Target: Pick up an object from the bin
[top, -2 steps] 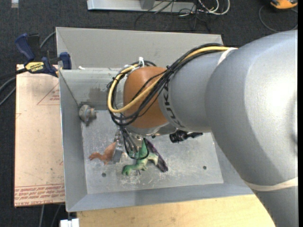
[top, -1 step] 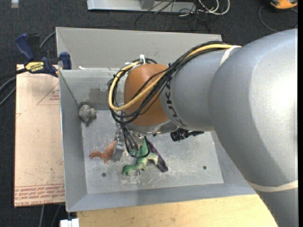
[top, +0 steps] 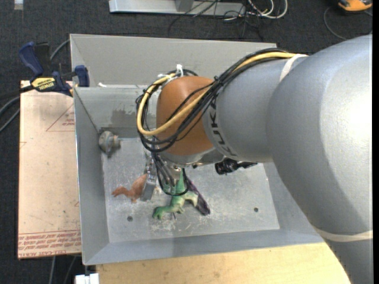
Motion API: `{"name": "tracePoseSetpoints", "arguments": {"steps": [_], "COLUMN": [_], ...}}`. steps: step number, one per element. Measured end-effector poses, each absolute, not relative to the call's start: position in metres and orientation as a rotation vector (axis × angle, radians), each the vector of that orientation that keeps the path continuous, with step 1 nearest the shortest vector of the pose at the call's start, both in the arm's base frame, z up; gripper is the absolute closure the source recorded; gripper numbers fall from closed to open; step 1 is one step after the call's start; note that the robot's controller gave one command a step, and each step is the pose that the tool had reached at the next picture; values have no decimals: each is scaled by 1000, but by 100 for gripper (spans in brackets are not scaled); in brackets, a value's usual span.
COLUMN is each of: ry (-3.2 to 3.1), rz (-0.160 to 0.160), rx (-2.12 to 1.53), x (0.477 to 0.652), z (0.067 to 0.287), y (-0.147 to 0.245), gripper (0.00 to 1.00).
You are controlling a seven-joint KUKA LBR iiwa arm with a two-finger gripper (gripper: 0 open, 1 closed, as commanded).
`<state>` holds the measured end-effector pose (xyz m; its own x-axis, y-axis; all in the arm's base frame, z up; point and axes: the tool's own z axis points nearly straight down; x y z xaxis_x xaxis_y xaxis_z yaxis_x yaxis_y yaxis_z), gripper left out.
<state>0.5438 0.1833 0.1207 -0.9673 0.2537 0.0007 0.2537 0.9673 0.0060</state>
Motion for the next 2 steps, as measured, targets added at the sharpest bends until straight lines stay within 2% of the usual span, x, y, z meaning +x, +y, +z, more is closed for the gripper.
{"name": "tracePoseSetpoints", "arguments": {"steps": [2], "ry": [3116], "rz": [10], "rx": [402], "x": [544], "z": [135], "y": [183], "gripper": [100]}}
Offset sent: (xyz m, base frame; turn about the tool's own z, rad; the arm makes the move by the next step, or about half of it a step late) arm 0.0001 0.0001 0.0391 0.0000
